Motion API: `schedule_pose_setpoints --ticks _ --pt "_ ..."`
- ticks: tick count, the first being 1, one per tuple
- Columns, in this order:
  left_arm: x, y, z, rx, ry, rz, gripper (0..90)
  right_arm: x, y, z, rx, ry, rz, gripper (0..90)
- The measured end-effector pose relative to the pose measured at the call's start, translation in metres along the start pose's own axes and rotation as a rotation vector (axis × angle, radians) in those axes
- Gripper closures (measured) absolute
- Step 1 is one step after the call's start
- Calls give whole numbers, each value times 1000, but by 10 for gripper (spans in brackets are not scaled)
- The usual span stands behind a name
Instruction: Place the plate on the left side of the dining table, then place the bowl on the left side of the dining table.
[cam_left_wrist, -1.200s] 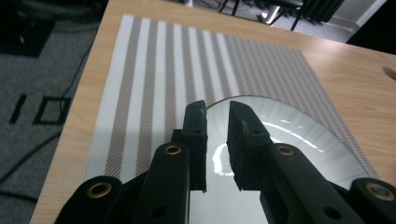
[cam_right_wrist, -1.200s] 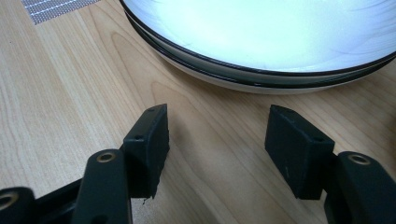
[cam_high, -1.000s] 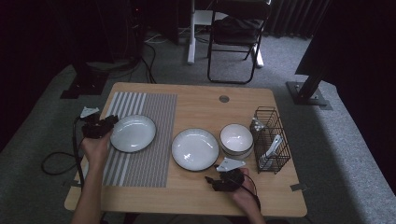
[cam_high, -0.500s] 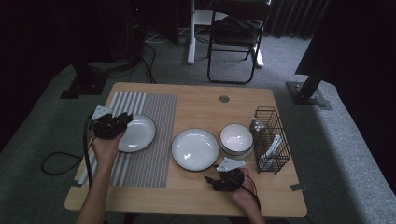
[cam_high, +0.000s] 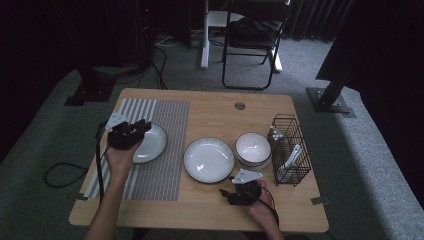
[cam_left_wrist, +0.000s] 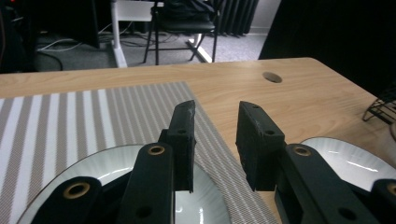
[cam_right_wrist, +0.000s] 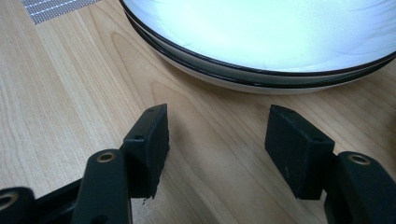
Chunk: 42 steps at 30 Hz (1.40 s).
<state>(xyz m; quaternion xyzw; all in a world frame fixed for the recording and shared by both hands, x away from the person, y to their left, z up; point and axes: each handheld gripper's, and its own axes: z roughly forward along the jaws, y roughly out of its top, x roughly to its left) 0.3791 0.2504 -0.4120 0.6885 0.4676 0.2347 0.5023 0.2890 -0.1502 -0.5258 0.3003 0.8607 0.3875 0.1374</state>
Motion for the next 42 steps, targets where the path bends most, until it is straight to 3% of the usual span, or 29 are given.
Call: schedule_pose_setpoints --ticks 21,24,26,31,33,35,42 --pt "-65 24 29 21 -172 127 668 0 1 1 2 6 -5 390" --pt "-72 27 36 28 -223 135 669 -1 1 1 2 7 -8 390" --pt "-76 29 39 33 -225 153 669 -1 1 1 2 7 -8 390" --pt "-88 37 47 38 -267 165 658 0 1 1 2 9 -5 390" --pt "-92 39 51 41 -315 152 651 0 1 1 2 9 -7 390" --pt "-96 41 56 48 -336 149 649 0 1 1 1 10 -9 390" --pt "-111 45 74 69 -373 154 636 0 1 1 1 11 -10 390"
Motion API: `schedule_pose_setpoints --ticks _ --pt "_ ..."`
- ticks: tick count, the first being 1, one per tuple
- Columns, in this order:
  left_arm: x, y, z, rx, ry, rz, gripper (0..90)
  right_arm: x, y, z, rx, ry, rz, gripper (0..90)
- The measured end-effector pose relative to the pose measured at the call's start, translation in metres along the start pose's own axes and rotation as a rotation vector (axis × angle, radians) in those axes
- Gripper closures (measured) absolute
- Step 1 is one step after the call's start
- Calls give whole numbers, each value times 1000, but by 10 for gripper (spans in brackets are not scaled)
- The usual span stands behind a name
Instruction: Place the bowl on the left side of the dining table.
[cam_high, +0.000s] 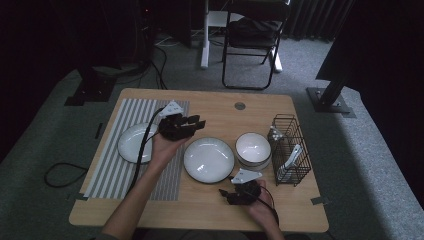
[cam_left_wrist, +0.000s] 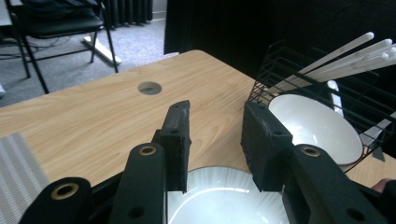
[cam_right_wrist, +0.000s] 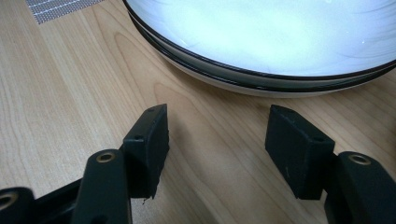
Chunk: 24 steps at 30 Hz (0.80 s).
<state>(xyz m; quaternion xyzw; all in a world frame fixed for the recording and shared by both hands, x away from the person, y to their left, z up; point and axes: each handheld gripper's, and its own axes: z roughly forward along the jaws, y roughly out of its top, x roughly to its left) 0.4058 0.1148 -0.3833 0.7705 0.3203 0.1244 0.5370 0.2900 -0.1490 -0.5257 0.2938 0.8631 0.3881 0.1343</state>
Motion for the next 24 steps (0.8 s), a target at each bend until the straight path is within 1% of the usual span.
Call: schedule_pose_setpoints --ticks 3,4,7,10,11,12,15,17,20,24 --pt "-4 2 10 12 -12 4 629 0 0 0 0 0 0 390" --pt "-4 2 10 12 -12 4 628 0 0 0 0 0 0 390" --pt "-9 4 20 25 -26 7 627 0 0 0 0 0 0 390" --pt "-13 6 30 36 -49 7 619 0 0 0 0 0 1 390" --pt "-13 6 30 36 -49 7 618 0 0 0 0 0 1 390" --pt "-17 7 39 48 -66 5 618 0 0 0 0 0 -1 390" --pt "-22 9 50 59 -87 8 616 0 0 0 0 0 -1 390" --pt "-26 9 57 65 -94 6 613 0 0 0 0 0 -1 389" --pt "-29 8 66 85 -87 14 609 0 0 0 0 1 -3 386" --pt "-33 6 76 98 -102 2 609 0 0 0 0 2 -3 386"
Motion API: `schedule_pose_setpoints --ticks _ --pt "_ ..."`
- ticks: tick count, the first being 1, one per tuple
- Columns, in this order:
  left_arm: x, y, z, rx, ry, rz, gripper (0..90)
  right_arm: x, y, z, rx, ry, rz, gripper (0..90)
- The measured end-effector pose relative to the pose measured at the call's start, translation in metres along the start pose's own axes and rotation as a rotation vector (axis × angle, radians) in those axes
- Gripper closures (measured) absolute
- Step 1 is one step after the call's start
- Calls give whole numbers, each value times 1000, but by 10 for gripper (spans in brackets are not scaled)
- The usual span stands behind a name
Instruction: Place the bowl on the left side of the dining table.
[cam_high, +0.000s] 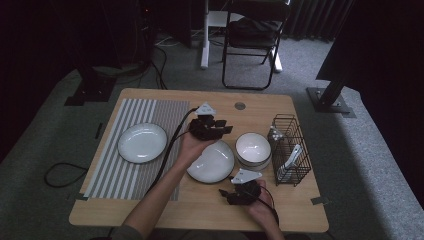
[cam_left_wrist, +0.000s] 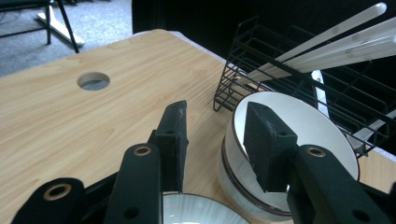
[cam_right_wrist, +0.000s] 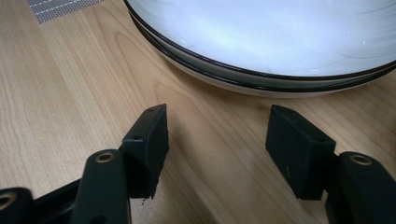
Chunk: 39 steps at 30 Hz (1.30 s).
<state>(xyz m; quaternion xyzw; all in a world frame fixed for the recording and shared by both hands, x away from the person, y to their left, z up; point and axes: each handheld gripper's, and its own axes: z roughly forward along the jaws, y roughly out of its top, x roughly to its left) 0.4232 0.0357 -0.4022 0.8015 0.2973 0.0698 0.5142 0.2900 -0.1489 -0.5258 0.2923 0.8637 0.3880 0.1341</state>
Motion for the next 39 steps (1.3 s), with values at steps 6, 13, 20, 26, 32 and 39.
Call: schedule_pose_setpoints --ticks 6,13,20,26,32,39 --pt "-9 -3 17 35 -24 8 608 0 0 0 0 0 -1 386" --pt "-17 -6 38 87 -31 22 601 0 0 0 0 1 -5 386" --pt "-17 -12 54 137 -21 4 607 0 0 0 0 4 -5 386" --pt "-18 -15 64 185 -23 -16 637 0 0 0 0 3 -4 386" --pt "-20 -17 72 221 -11 -28 676 0 0 0 -1 5 -7 386" --pt "-19 -16 74 232 -1 -49 753 0 0 0 -1 6 -8 386"
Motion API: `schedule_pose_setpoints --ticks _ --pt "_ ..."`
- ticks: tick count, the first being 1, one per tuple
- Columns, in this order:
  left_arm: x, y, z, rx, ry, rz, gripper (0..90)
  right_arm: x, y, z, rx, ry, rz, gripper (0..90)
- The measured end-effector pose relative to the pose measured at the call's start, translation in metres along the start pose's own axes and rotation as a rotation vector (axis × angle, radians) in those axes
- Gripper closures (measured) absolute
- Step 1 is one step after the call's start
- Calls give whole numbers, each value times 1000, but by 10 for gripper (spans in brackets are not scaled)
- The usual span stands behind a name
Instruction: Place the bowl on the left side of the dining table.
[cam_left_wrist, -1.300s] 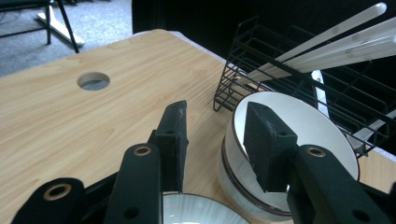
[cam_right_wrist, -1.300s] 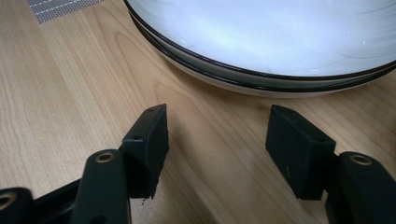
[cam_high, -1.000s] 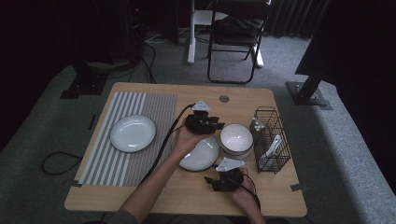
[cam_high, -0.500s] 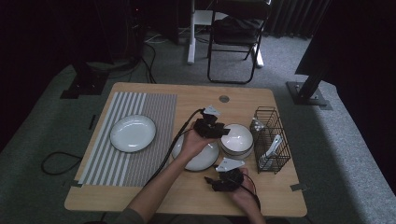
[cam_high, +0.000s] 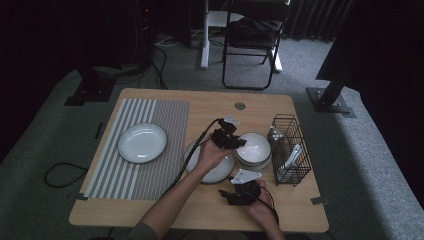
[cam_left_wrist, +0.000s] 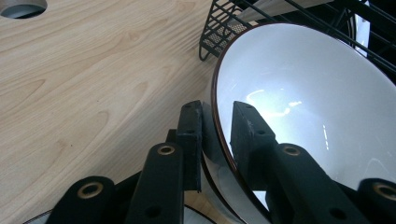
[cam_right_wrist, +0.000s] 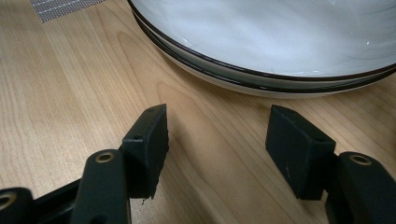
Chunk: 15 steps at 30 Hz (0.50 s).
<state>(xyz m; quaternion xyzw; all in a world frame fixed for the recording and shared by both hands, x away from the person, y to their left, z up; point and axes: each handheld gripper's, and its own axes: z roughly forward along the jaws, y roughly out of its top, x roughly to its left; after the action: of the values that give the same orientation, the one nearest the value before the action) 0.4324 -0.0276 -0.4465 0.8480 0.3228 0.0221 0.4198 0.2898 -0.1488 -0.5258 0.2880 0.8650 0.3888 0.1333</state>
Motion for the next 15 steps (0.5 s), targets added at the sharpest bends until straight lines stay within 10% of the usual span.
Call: schedule_pose_setpoints --ticks 15 --pt "5 1 8 -17 -24 -98 830 0 0 0 1 0 -2 386"
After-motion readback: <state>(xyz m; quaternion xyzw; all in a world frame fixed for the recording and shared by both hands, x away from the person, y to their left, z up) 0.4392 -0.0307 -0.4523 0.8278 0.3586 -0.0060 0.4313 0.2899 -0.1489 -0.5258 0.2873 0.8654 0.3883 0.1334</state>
